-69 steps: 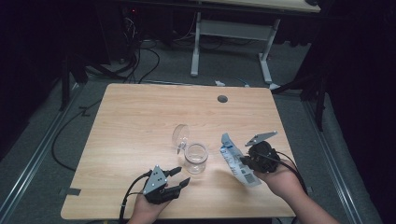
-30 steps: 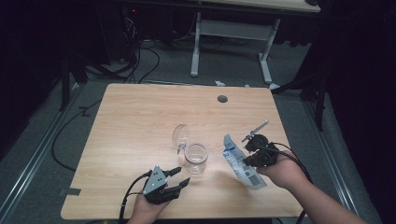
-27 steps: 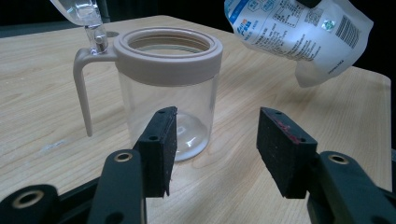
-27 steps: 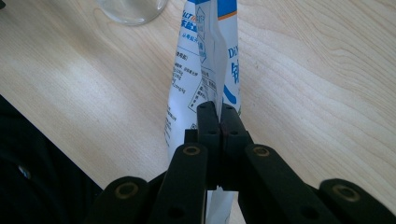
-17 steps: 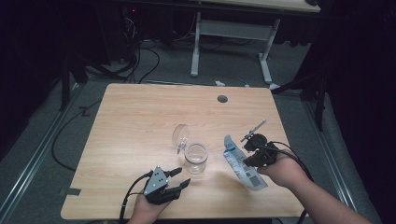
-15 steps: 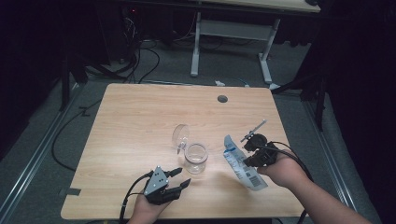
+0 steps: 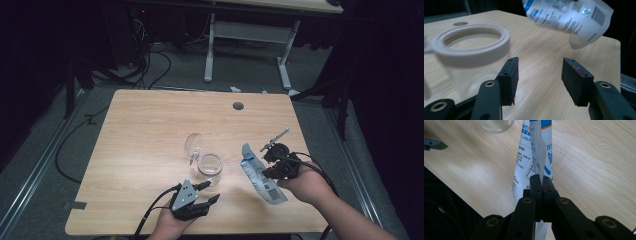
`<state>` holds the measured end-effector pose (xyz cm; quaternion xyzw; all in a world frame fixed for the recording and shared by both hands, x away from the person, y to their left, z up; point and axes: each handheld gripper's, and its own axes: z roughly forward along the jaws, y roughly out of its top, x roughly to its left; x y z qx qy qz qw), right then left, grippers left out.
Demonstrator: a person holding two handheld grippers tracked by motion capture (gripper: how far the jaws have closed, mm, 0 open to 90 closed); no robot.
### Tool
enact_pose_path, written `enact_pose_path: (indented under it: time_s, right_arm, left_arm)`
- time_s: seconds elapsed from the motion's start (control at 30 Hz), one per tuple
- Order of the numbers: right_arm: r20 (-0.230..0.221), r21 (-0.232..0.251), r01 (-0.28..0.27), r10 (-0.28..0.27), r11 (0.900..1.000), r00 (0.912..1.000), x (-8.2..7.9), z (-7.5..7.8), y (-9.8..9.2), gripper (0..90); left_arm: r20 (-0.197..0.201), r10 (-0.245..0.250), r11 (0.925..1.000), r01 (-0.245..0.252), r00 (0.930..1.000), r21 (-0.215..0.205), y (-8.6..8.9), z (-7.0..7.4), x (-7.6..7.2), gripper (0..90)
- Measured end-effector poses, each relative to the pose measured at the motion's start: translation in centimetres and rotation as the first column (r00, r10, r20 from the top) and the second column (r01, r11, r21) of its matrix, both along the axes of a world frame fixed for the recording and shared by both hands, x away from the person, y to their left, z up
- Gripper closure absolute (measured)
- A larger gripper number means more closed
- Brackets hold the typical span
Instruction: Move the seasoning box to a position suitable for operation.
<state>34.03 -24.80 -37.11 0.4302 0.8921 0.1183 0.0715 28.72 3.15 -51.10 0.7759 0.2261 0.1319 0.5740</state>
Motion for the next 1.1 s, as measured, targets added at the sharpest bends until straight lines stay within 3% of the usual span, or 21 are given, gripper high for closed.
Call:
enact_pose_path:
  time_s: [0.4, 0.5, 0.6, 0.7, 1.1]
  right_arm:
    - [-0.005, -0.001, -0.013, 0.013, 1.000, 0.9999, 0.0, 0.3, 0.4, 90.0]
    - [0.003, 0.000, -0.016, 0.016, 1.000, 0.9999, 0.1, 0.4, 0.5, 90.0]
    - [-0.002, 0.003, -0.014, 0.014, 1.000, 0.9999, 0.1, 0.3, 0.7, 90.0]
    - [-0.008, 0.003, -0.018, 0.018, 1.000, 0.9998, 0.0, 0.3, 1.0, 90.0]
    - [0.002, 0.000, -0.035, 0.035, 0.999, 0.9994, -0.4, 1.8, 2.7, 90.0]
  left_arm:
    - [0.039, -0.073, 0.9973, 0.072, 0.9966, 0.017, -5.0, 1.8, 0.8, 48.2]
    - [0.042, -0.075, 0.9971, 0.076, 0.9963, -0.008, -5.3, 2.0, 0.8, 48.1]
    - [0.017, -0.077, 0.9965, 0.078, 0.9969, -0.031, -5.4, 1.3, 0.8, 47.8]
    - [0.035, -0.089, 0.9959, 0.088, 0.9955, 0.021, -5.7, 0.5, 0.2, 45.8]
    - [0.013, -0.124, 0.9921, 0.124, 0.9922, 0.022, -5.4, -0.1, -0.2, 42.3]
